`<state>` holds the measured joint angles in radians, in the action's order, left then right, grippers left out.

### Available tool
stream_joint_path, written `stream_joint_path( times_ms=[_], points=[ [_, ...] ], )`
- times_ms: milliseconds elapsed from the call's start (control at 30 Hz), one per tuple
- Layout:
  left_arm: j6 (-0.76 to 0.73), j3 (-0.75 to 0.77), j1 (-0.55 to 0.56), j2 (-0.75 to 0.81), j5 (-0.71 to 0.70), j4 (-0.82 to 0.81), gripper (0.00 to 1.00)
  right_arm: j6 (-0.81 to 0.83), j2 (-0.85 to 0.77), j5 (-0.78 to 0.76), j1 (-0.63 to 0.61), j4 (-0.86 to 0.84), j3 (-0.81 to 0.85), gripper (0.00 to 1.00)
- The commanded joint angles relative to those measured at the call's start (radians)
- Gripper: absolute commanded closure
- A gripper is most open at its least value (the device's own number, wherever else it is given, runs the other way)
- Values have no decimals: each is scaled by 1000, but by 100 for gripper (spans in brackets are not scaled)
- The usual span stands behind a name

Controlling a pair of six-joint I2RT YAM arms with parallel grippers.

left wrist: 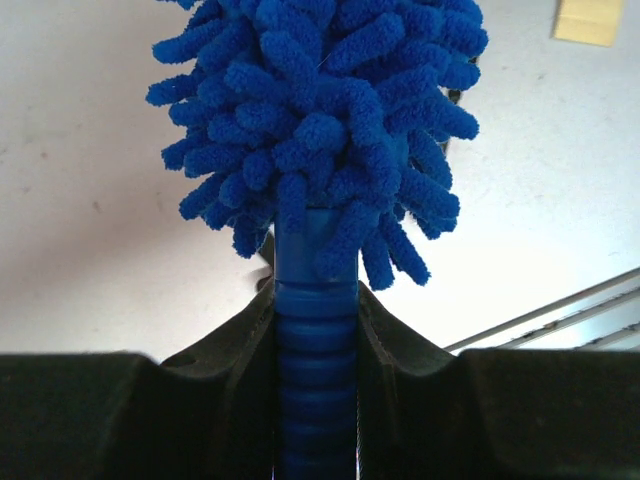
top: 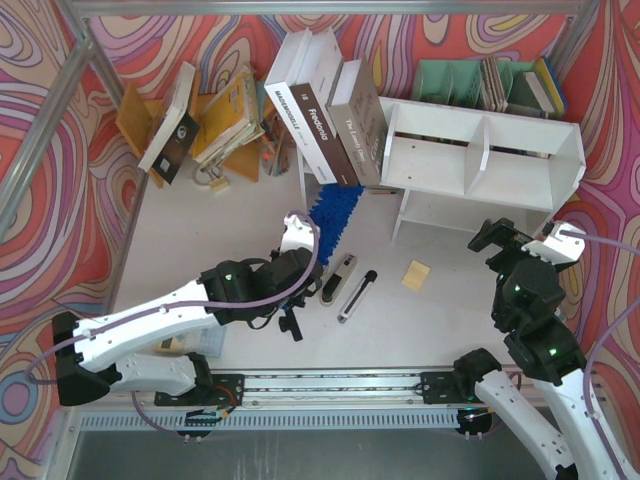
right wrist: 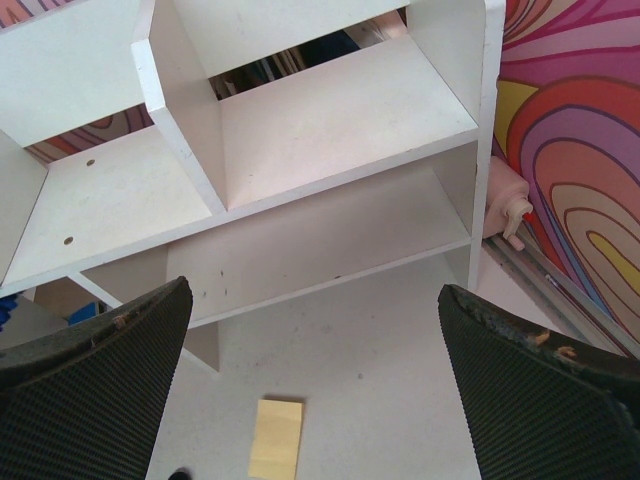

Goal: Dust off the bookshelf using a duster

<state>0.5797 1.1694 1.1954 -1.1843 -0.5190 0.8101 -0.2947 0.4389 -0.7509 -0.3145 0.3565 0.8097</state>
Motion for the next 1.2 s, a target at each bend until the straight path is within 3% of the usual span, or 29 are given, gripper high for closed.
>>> stream_joint_path(
  times_ms=[0,467,700,1167],
  points=[
    [-8,15,23,-16,31,-158,100,8,-8,-8,0,-17,-2,1],
    [130,29,143,-166,-57,-286,100,10,-3,-7,0,-19,-2,1],
    [213,8,148,-275,7,-327,100,9,-5,-7,0,-19,-1,1],
    [261,76,149,-431,45,-253,100,9,-8,-5,0,-19,-3,1]
  ],
)
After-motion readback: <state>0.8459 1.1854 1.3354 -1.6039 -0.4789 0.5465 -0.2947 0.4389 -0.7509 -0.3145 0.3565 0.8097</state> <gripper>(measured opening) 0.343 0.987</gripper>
